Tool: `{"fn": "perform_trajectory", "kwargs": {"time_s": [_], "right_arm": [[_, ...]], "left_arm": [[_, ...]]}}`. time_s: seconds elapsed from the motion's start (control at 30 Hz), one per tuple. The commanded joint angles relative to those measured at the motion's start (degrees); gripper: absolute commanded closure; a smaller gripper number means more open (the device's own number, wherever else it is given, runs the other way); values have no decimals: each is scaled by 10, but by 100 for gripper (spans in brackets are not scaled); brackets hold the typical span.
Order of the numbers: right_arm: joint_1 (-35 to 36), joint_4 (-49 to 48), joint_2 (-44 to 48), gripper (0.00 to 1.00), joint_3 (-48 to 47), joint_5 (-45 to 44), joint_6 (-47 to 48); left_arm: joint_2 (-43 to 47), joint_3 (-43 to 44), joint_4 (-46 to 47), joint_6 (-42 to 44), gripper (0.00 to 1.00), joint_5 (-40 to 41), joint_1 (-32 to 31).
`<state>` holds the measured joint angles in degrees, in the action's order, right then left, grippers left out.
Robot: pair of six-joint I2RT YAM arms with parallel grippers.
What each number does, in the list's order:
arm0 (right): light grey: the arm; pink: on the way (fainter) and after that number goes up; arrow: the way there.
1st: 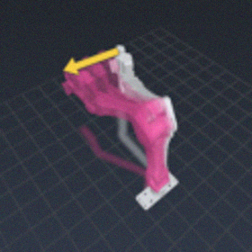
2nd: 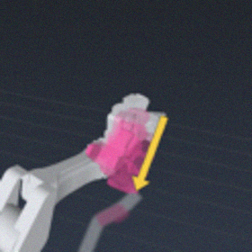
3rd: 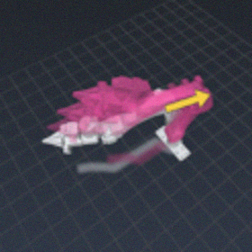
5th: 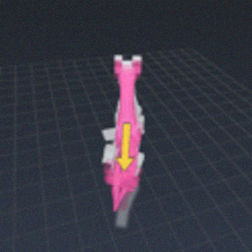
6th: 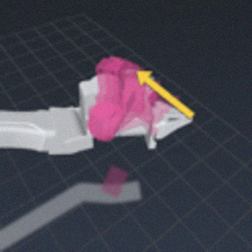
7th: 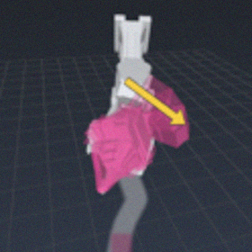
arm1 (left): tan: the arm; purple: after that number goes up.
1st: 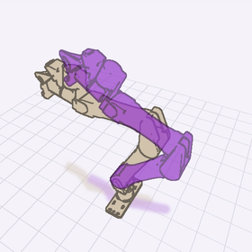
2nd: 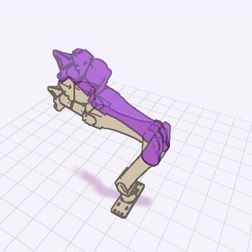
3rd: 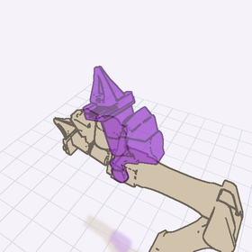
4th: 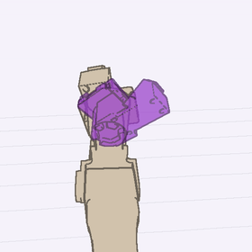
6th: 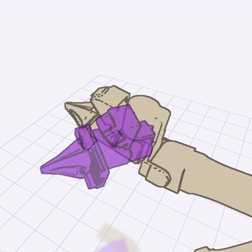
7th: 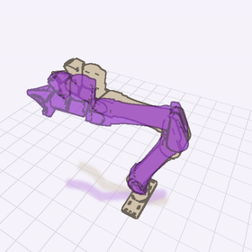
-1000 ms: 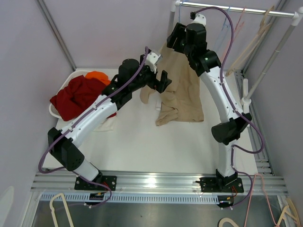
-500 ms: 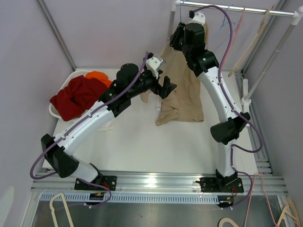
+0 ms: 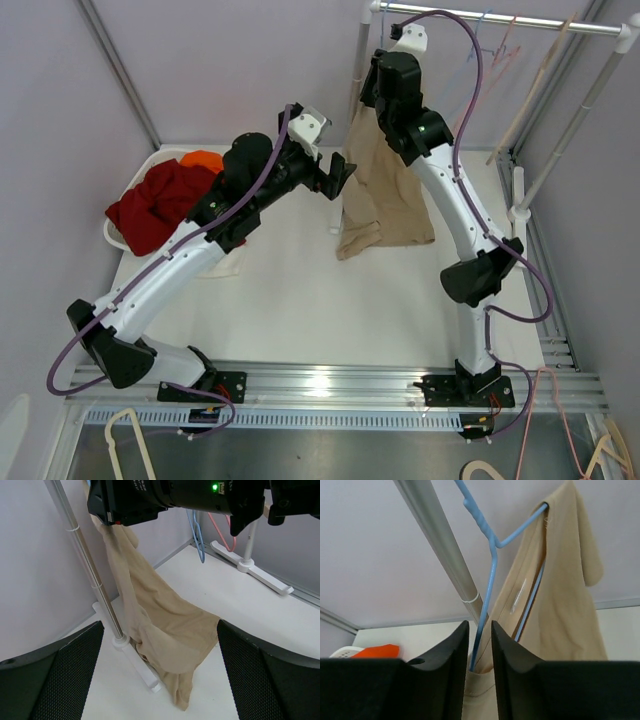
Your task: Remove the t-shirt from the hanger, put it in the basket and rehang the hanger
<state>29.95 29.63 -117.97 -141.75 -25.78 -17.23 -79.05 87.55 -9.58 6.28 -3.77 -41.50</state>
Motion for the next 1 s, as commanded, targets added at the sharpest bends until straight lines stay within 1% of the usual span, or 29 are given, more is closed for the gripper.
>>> {"fn": "perform_trajectory", "kwargs": {"time_s": [0.0,0.17,0.23,0.27,0.3,0.47,0.53,0.57,0.6,0.63,0.77,0.8,0.83,0.87,0.97], "right_arm": [[12,-11,25,70,-20,-52,45],[12,-39,22,70,-25,-76,75],[12,-45,18,83,-31,-88,91],[12,-42,10,94,-45,-103,100],[13,-37,6,95,-51,-111,104],[14,-36,7,93,-42,-153,124],[14,-48,13,85,-31,-154,134],[13,-49,13,75,-27,-153,138],[12,-51,13,73,-27,-152,138],[11,-53,13,73,-27,-147,138],[4,-50,9,82,-27,-135,131],[4,-48,9,82,-27,-136,131],[1,-47,7,79,-27,-135,130],[-1,-44,8,74,-27,-134,126],[-8,-41,4,71,-27,-123,118]], "left_arm": [[19,18,3,8,0,13,0],[22,17,2,9,1,16,0],[24,14,1,11,0,18,0],[25,14,0,14,0,19,0],[25,13,0,15,1,21,0],[25,12,-1,19,1,25,1],[24,12,0,19,1,25,1],[24,12,0,19,0,25,1],[24,11,0,19,1,25,1],[24,10,0,18,1,26,1],[27,5,1,20,1,28,1],[27,4,1,20,0,29,1],[28,3,2,21,1,31,1],[28,3,2,21,0,31,1],[26,2,3,21,0,31,1]]}}
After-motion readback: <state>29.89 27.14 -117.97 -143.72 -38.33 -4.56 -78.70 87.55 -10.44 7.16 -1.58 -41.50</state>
